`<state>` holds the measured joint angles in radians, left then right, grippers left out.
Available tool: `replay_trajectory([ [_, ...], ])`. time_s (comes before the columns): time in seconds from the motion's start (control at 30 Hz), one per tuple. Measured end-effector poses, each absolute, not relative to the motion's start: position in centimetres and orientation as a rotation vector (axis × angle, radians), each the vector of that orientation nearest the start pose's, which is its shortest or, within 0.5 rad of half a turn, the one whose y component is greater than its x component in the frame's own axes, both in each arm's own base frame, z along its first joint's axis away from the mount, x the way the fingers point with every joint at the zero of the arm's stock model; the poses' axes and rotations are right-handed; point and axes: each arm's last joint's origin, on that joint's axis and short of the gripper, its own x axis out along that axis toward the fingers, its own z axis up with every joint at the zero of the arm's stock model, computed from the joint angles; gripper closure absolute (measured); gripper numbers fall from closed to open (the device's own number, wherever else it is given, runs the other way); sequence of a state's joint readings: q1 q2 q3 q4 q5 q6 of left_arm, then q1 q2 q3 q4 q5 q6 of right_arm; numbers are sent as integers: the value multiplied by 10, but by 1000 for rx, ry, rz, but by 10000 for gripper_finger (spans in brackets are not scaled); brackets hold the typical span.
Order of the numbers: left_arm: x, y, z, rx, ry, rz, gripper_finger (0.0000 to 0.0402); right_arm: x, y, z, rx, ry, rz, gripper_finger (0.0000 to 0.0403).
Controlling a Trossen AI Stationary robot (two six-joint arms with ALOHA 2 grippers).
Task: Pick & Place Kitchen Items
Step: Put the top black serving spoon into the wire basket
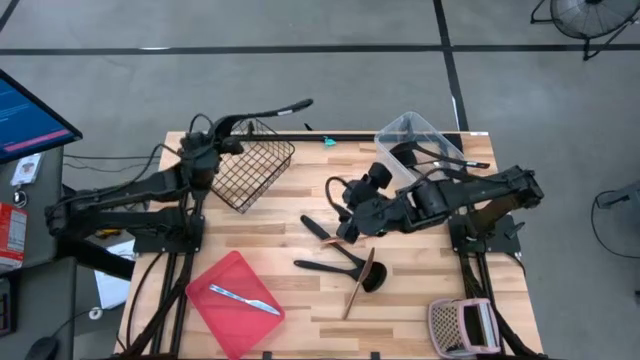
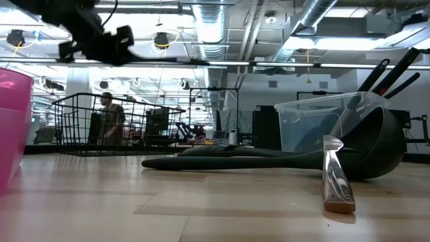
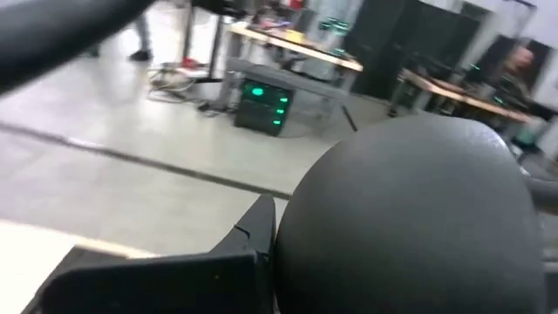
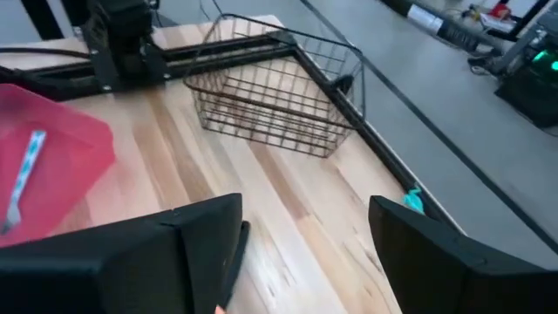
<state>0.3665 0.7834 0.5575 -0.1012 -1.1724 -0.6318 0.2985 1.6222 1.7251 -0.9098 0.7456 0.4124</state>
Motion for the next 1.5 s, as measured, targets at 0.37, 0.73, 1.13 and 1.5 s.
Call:
replay_trajectory([
  [0.37,131,79,214,-393,-118,1595,359,329,84,382,-18,610,-546,155],
  [0.73,124,78,192,-333,-19,1616,359,329,84,382,-17,609,-546,155],
  [1.13,124,77,188,-282,61,1591,341,328,83,382,-22,617,-547,155],
  [1.5,124,77,188,-199,147,1581,295,327,83,381,-29,631,-545,155],
])
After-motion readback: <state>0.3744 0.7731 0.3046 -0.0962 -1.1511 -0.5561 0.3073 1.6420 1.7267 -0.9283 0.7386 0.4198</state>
